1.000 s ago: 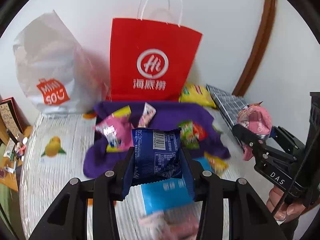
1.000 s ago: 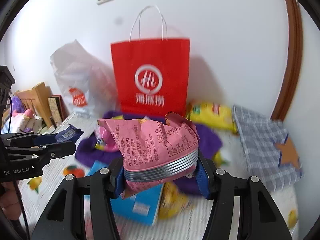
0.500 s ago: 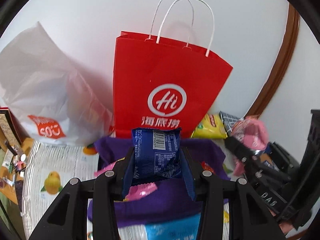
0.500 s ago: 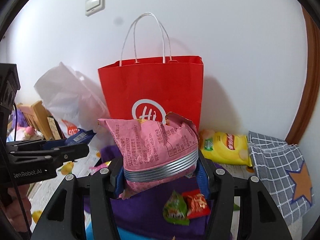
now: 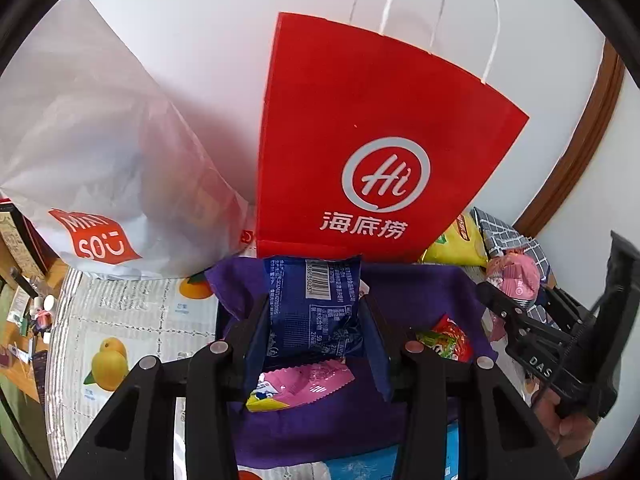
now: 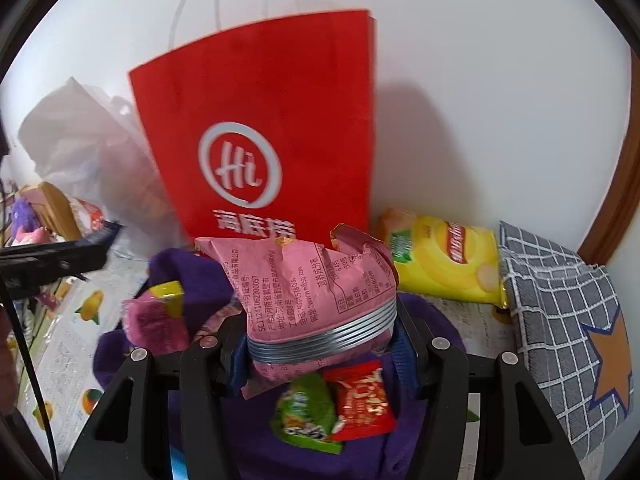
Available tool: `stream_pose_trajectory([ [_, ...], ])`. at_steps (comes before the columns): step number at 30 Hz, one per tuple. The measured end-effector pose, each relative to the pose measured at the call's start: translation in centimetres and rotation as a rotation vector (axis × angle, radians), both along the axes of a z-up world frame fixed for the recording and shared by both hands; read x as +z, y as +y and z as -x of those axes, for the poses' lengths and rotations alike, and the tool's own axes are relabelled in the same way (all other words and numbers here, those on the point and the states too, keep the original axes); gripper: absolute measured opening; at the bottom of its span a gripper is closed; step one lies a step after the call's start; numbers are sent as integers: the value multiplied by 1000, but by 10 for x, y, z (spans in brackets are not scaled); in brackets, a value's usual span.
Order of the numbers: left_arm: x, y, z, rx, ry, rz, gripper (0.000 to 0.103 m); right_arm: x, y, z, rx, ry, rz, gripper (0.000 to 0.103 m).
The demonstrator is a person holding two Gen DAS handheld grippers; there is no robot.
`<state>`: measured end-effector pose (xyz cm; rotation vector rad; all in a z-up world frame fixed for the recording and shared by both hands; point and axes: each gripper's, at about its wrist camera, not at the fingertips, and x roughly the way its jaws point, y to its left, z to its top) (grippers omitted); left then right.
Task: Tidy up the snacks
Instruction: 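Carry the pink rimmed bag and blue packet over the purple towel with both tools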
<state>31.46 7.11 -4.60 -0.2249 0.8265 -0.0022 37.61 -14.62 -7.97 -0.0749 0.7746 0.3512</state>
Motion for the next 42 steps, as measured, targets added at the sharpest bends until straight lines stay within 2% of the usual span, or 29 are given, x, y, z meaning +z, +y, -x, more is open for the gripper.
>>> stream_pose_trajectory([
  [17,-2,12,-3,31,26,33,42,-13,-15,-10,-47,41,4,58],
  [25,-1,11,-3,32,27,32,42,-16,-9,-9,-24,50,15,58],
  [42,1,15,-2,36,22,36,42,-44,23,-11,47,133,87,58],
])
